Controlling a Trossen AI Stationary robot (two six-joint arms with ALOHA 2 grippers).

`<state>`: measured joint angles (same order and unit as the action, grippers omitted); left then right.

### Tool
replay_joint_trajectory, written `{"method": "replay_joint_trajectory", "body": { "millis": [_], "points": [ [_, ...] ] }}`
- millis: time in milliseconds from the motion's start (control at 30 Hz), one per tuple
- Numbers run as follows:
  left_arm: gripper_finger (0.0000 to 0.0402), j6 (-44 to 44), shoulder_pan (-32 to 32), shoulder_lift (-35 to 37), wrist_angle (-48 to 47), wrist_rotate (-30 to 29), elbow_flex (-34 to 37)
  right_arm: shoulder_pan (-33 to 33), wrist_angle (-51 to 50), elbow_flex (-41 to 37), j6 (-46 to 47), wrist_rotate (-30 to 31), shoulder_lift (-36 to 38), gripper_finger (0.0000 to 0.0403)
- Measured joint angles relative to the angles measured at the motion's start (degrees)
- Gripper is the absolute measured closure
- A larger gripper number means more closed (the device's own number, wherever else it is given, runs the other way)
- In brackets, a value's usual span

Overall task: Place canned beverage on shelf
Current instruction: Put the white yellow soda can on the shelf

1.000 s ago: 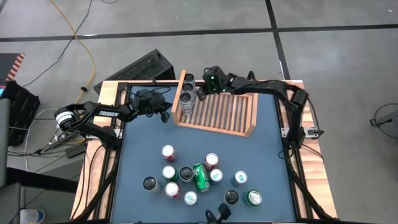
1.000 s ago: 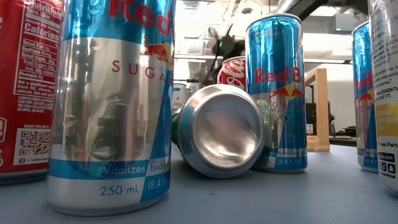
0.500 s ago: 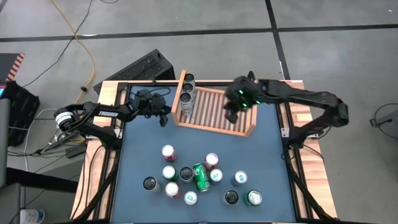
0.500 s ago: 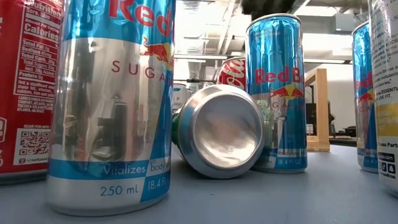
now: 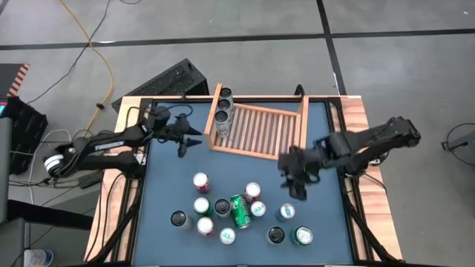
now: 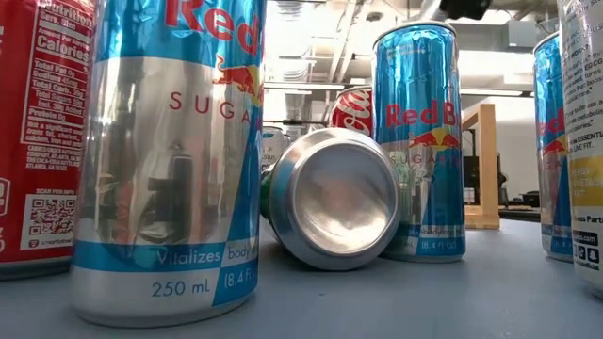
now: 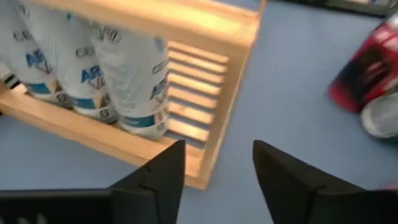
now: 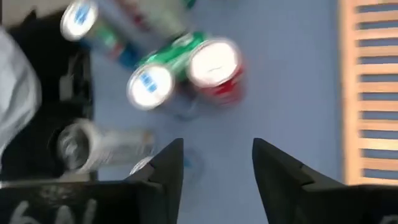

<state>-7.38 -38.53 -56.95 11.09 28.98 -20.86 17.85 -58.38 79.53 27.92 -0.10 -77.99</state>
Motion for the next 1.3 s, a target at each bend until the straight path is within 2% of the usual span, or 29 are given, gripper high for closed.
{"method": "replay_joint_trajectory", "body": {
  "millis": [133,300,500,733,900,1033,1167,1300],
  "points": [
    [0.0191,4.91,1.19,6.2,-1.53,3.02,0.0,6.03,1.66,0.0,4.75,-0.04,-3.32,0.0212],
    [0.0177,9.65,4.19,12.12,-1.2,7.63,0.0,12.24,4.67,0.0,11.57,-1.66,-7.68,0.0211],
    [0.0177,13.08,8.51,16.61,-0.89,6.92,0.0,17.11,3.5,2.47,15.19,-1.41,-12.58,0.0211],
    [0.0177,13.82,12.81,19.04,-0.91,3.27,0.0,19.21,-0.69,12.89,14.66,1.66,-19.17,0.0217],
    [0.0177,13.18,14.47,19.15,-0.91,0.04,0.0,21.32,-10.76,23.86,11.81,5.06,-25.68,0.0225],
    [0.0177,14.19,15.34,19.15,-1.13,-0.68,0.0,21.99,-14.82,31.01,10.58,5.66,-30.18,0.0228],
    [0.0177,14.54,15.74,19.15,-1.11,-1.29,0.0,21.47,-15.63,34.97,9.0,5.61,-33.48,0.0228],
    [0.0177,14.17,15.74,19.15,-1.13,-1.36,0.0,21.03,-15.36,35.61,6.3,4.94,-34.96,0.0226]
  ]
}}
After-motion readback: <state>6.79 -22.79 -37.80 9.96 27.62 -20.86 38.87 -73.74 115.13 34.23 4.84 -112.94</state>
